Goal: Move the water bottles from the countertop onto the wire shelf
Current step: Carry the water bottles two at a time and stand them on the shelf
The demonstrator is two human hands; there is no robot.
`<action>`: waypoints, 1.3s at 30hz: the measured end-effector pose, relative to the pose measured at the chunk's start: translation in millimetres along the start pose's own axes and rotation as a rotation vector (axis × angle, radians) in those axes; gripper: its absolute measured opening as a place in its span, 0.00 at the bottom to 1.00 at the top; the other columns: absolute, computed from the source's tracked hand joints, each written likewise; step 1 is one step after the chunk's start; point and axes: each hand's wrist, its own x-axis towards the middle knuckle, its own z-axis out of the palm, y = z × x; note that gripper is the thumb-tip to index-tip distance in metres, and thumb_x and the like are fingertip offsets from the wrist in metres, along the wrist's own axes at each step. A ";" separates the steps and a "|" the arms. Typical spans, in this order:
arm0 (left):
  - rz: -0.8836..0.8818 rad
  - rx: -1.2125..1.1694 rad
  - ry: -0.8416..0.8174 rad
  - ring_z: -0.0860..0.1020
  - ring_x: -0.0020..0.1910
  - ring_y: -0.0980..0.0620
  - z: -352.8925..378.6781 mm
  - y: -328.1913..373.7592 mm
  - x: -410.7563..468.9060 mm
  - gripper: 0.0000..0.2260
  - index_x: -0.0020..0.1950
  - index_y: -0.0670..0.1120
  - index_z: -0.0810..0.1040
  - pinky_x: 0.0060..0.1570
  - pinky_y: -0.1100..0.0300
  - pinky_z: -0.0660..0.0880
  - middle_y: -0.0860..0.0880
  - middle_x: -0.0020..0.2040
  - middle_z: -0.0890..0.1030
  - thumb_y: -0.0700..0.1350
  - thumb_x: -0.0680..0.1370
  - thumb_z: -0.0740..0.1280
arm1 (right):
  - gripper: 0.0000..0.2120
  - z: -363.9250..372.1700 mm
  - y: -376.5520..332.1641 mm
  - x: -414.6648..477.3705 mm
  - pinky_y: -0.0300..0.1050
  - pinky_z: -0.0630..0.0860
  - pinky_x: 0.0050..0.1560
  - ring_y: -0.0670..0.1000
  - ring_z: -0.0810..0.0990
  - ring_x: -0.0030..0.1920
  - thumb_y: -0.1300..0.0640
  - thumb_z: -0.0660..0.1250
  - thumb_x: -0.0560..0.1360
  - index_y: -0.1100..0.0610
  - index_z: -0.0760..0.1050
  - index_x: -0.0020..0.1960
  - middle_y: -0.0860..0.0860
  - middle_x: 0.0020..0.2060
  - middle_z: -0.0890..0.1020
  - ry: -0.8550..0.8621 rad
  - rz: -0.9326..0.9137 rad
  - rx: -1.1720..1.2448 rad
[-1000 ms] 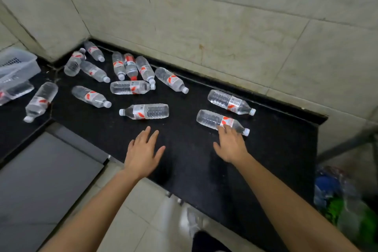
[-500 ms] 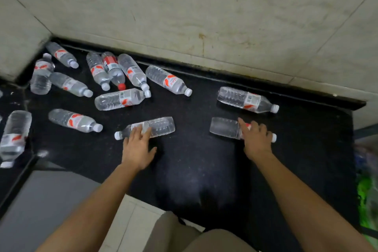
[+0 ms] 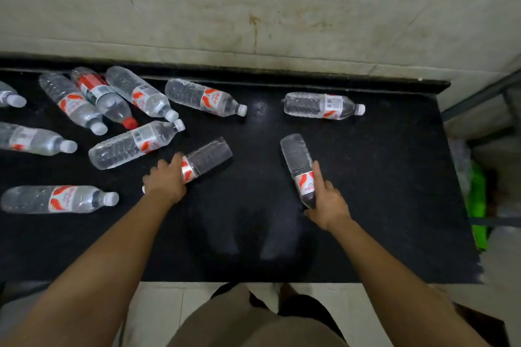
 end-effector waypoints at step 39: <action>0.570 -0.864 0.184 0.76 0.58 0.50 -15.3 108.7 -122.8 0.18 0.61 0.54 0.68 0.61 0.47 0.75 0.49 0.58 0.74 0.49 0.77 0.73 | 0.33 -81.3 -30.3 -55.8 0.51 0.73 0.57 0.58 0.75 0.58 0.62 0.71 0.75 0.46 0.55 0.70 0.51 0.61 0.69 0.302 -0.406 0.388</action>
